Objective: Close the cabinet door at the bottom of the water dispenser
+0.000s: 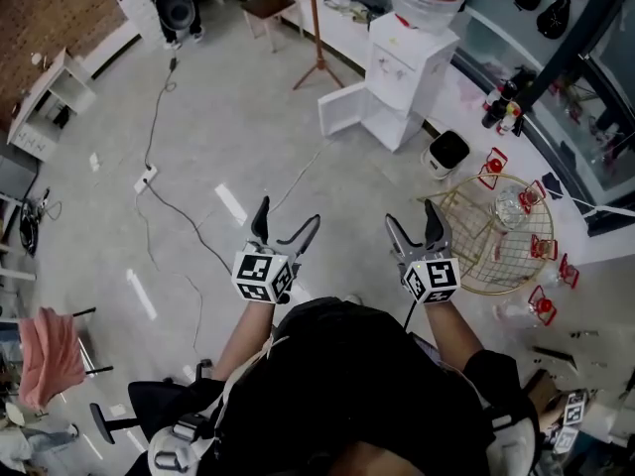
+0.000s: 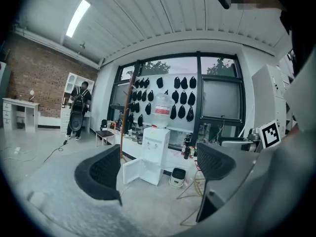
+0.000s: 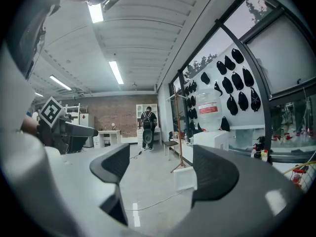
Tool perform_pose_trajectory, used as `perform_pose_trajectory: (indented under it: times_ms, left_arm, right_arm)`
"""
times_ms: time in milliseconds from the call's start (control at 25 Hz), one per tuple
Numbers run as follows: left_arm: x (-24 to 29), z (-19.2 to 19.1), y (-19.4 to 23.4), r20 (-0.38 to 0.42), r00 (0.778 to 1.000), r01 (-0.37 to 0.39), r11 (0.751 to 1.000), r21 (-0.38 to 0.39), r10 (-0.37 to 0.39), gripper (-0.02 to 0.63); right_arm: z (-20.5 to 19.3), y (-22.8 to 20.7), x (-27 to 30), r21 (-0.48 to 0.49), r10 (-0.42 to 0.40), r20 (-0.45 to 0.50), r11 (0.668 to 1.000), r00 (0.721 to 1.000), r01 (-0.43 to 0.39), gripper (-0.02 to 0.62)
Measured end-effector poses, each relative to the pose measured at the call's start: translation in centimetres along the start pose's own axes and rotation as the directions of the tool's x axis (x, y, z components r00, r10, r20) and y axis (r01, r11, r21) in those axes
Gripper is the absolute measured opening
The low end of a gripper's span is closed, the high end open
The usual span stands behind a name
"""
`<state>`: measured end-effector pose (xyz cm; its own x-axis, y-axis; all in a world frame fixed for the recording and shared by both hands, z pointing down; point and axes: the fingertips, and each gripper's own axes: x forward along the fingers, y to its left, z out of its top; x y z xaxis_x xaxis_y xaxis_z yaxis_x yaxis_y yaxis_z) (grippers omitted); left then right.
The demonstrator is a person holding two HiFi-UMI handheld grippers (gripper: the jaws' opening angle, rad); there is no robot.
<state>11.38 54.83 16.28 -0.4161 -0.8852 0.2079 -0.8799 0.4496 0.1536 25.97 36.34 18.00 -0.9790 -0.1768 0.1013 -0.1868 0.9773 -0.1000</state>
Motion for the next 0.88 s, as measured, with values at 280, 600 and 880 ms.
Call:
perform_pose_trajectory:
  times_ms: [280,600,880]
  left_arm:
    - [1.9,-1.0,-1.4,-0.023,1.0,-0.013,1.0,-0.012,0.013,0.482]
    - [6.4,-1.3,-0.4,-0.039,0.999,0.02,1.0,-0.014,-0.021,0.482]
    - [14.3,0.2,2.1,-0.041,0.994,0.1,0.995,-0.002,-0.1,0.481]
  right_arm:
    - [-0.9,-3.2,-0.4,0.02,-0.005,-0.019,1.0,1.0,0.006,0.376]
    - [-2.0,-5.6,2.1,0.035,-0.033,-0.044,0.999,0.998,0.035,0.376]
    - [-1.4,-9.3,7.3,0.032,-0.095,-0.042,0.995,0.995,0.096,0.374]
